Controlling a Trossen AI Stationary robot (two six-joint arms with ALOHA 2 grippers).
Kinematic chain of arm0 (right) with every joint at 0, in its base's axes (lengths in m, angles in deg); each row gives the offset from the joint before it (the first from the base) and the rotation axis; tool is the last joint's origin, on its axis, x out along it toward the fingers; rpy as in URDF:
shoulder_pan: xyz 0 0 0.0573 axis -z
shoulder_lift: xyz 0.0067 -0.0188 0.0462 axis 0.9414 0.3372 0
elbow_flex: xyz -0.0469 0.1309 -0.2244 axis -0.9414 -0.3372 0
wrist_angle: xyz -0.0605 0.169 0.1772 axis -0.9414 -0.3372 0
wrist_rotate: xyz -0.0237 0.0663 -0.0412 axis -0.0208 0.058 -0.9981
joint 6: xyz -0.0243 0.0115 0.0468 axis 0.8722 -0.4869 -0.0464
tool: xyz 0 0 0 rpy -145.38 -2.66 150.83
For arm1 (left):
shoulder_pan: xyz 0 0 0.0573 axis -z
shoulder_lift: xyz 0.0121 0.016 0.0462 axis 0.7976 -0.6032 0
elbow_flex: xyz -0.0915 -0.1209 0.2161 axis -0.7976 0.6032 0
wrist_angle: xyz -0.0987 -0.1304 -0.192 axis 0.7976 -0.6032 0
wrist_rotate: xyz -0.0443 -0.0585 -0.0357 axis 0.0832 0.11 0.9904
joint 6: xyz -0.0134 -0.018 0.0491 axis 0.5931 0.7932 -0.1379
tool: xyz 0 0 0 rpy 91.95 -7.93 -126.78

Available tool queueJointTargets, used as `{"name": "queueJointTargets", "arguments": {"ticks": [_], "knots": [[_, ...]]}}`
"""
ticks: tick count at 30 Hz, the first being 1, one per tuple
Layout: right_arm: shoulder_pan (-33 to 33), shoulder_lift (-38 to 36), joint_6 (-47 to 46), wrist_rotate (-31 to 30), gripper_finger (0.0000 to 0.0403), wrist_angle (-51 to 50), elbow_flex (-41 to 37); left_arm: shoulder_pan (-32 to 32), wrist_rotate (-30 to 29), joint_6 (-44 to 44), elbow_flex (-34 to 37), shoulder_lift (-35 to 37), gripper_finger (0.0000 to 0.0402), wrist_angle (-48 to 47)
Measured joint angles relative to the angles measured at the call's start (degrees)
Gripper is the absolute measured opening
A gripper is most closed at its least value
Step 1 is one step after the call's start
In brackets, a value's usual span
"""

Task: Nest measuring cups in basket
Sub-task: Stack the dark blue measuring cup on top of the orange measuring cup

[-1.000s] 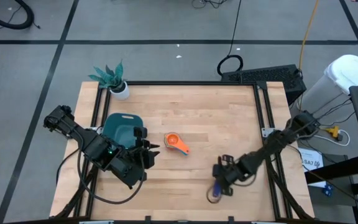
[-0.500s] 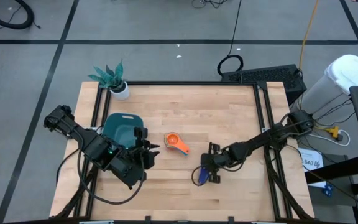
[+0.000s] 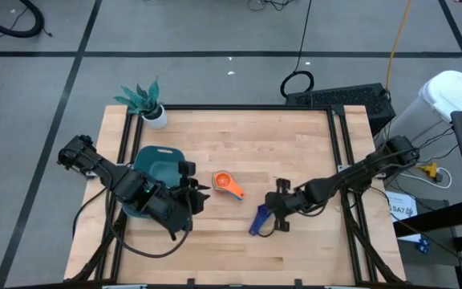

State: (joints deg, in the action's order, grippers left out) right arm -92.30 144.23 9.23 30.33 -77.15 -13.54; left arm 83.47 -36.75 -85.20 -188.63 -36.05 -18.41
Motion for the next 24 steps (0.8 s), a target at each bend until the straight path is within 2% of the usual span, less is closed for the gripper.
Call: {"name": "queueJointTargets", "arguments": {"ticks": [3,5,9,12,17,24], "knots": [[-0.6,-1.3,-6.8,0.2,0.0,-4.2,0.0,-0.6,1.0,-1.2,0.0,-0.4,0.0106,1.0],[-0.6,-1.5,-13.2,2.4,0.0,-6.3,0.0,-0.7,1.0,-1.3,0.0,-0.4,0.0106,1.1],[-0.6,-1.6,-26.4,7.8,0.0,-6.8,0.0,-1.0,1.0,-2.0,0.0,-0.4,0.0106,2.9],[-0.6,-1.6,-34.1,7.8,0.0,-6.7,0.0,-1.0,1.0,-2.6,0.0,-0.4,0.0106,3.6],[-0.6,-1.6,-39.2,7.7,0.0,-4.8,-0.2,-0.9,1.0,-2.7,0.0,-0.4,0.0106,3.7],[0.5,-1.6,-37.8,7.8,0.0,1.9,-2.2,-0.9,1.0,-2.4,0.0,-0.4,0.0106,3.6]]}}
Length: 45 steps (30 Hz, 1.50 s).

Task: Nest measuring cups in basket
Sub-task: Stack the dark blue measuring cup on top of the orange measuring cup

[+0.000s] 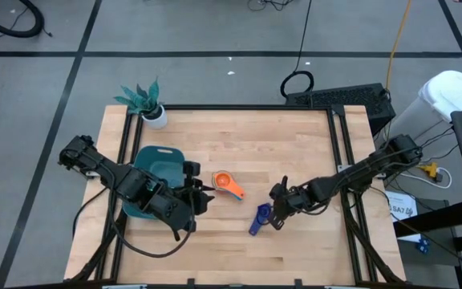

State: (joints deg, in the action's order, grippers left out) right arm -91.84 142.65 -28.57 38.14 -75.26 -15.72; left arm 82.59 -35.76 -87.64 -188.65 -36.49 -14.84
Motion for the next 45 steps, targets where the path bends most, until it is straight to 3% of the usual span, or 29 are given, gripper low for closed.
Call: {"name": "queueJointTargets", "arguments": {"ticks": [5,15,20,29,45], "knots": [[0.5,0.0,-1.8,-1.5,0.0022,-3.2,-0.9,0.0,0.0,-1.0,0.0,0.0,0.0106,-0.1],[0.5,0.0,-6.7,-0.2,0.015,0.7,-2.0,0.0,0.0,-3.3,0.0,0.0,0.0106,-0.1],[0.5,0.4,-8.4,-0.2,0.019,2.4,-2.0,0.0,0.0,-4.2,0.0,0.0,0.0106,0.0],[0.8,5.3,-8.6,0.0,0.0191,3.2,-2.0,0.0,0.0,-4.4,0.0,-0.1,0.0106,-0.1],[4.4,5.0,-5.0,-0.2,0.0189,7.7,-2.0,0.0,0.0,-4.8,0.0,-0.1,0.0106,-0.3]]}}
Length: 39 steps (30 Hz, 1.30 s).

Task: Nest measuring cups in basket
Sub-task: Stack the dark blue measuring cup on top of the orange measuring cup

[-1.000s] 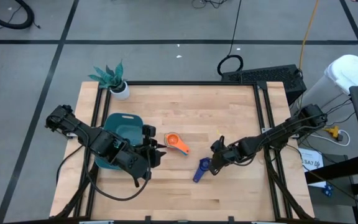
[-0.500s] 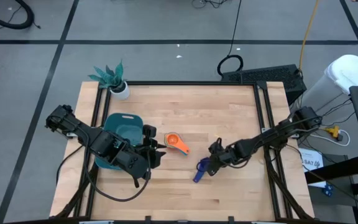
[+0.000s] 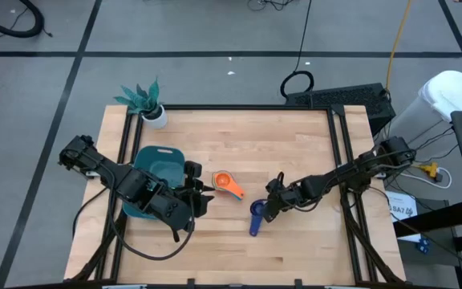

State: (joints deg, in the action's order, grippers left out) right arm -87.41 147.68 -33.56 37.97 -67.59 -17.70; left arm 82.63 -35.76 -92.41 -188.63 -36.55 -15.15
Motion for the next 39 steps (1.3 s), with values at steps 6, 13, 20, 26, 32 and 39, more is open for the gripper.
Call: {"name": "queueJointTargets", "arguments": {"ticks": [6,13,20,26,32,39], "knots": [[0.3,0.0,0.5,0.3,0.0189,3.6,0.0,0.0,0.0,0.0,0.0,0.0,0.0106,0.0],[0.3,1.4,0.2,-0.1,0.0189,3.0,0.0,0.0,0.0,0.2,0.0,0.0,0.0106,0.0],[0.3,4.9,0.8,-0.3,0.0189,5.3,0.2,0.0,0.0,0.5,0.0,0.0,0.0106,-0.1],[0.2,4.7,4.1,-1.8,0.0129,4.7,0.1,0.0,0.0,0.4,0.0,0.0,0.0106,-0.6],[0.2,4.8,9.0,-1.8,0.0011,3.7,0.1,0.0,0.0,1.0,0.0,0.0,0.0106,-0.6],[0.2,3.8,12.8,-3.7,0.0002,2.7,0.0,0.0,0.0,1.8,0.0,0.0,0.0106,-0.8]]}}
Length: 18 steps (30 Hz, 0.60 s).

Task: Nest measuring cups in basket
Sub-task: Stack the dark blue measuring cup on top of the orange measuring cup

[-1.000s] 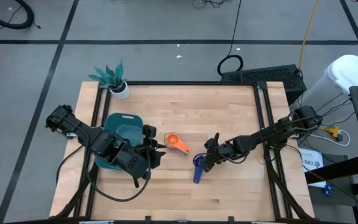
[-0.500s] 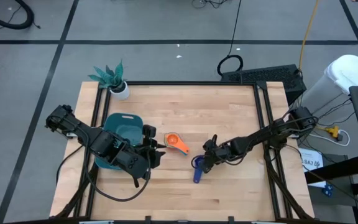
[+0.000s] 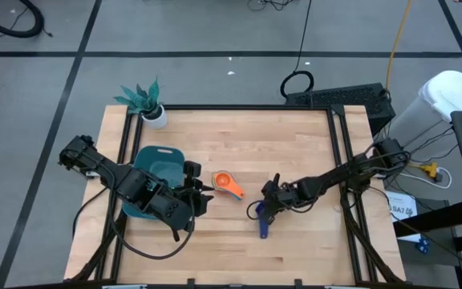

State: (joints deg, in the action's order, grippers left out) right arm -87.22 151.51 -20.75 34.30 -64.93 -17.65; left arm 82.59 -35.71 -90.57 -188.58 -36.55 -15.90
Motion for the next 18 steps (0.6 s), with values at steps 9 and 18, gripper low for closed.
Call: {"name": "queueJointTargets", "arguments": {"ticks": [9,18], "knots": [[0.0,-9.9,6.3,-5.9,0.0001,-0.1,0.8,0.0,3.8,-3.1,0.0,0.0,0.0106,-0.2],[-0.5,-17.8,16.0,-8.4,0.0,10.0,1.8,-0.1,6.8,-9.0,0.0,0.0,0.0106,3.0]]}}
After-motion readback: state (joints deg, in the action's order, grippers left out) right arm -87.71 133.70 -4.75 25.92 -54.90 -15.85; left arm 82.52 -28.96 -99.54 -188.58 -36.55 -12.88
